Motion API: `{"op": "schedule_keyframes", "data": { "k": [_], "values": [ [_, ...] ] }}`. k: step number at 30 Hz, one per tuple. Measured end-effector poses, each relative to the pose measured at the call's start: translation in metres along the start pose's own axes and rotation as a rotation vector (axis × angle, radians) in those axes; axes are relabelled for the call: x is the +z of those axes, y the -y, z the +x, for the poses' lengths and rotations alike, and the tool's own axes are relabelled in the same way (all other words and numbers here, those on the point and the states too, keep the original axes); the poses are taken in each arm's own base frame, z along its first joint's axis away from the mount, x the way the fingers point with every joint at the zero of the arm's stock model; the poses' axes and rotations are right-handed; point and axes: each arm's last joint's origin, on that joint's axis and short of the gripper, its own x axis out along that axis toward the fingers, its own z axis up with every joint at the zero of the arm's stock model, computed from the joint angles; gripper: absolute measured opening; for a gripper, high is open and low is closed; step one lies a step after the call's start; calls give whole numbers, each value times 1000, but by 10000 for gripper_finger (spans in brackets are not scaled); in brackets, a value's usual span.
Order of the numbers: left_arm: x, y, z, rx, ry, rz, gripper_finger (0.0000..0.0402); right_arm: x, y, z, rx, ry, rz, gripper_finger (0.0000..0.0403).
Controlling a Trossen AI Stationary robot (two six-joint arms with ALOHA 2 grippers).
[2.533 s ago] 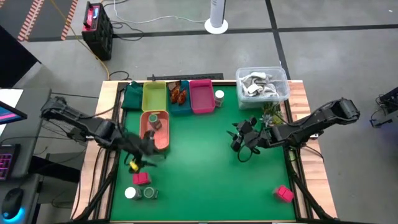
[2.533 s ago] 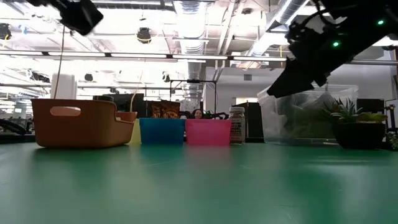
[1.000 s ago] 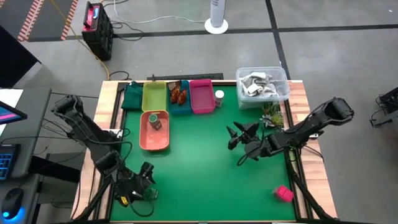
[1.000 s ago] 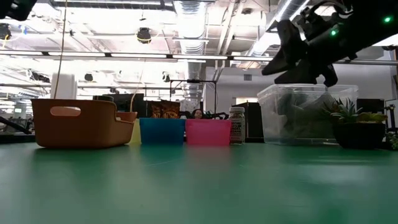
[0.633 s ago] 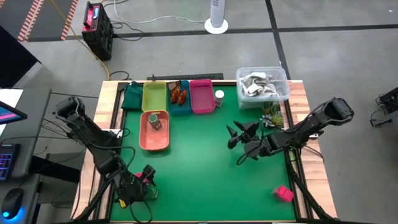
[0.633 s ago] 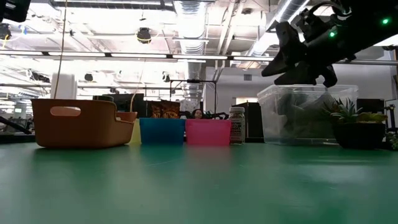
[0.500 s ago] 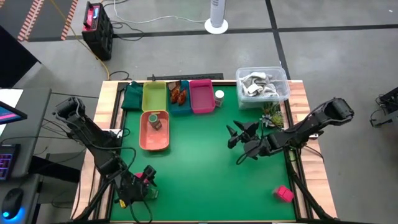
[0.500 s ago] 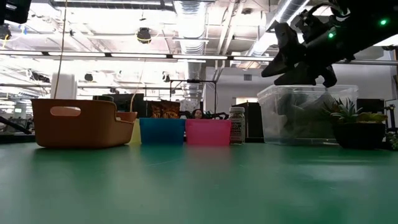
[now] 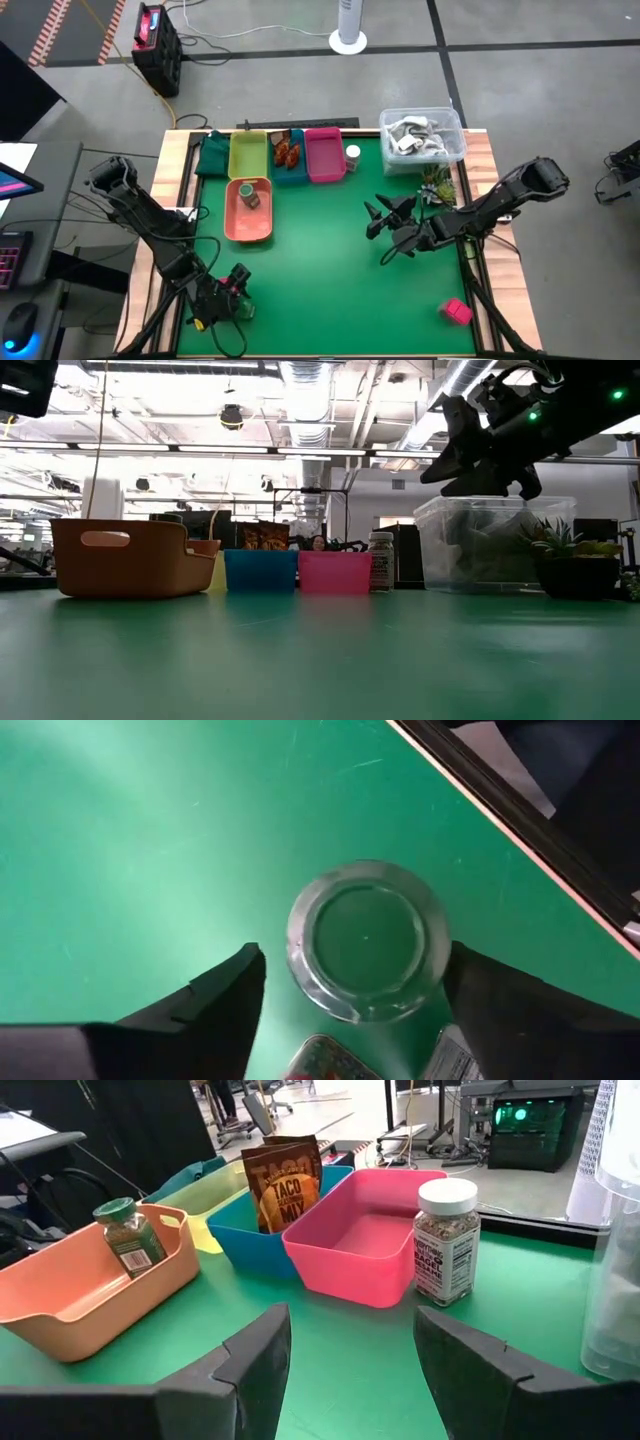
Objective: Sort spices by type
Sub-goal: Put the green spice bottle into the orange bin
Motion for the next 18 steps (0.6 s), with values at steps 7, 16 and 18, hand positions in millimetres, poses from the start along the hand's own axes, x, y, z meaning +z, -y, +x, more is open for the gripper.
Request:
{"op": "schedule_keyframes", "data": {
  "k": [7, 16, 18],
  "values": [
    [0, 0, 0, 2, 5, -5, 192, 0, 0, 0, 1, 1, 0, 240],
    [0, -8, 0, 179, 18, -100, 146, 1, 0, 0, 3, 3, 6, 240],
    [0, -13, -1, 200, 23, -122, 153, 1, -1, 0, 4, 3, 8, 240]
  ]
}}
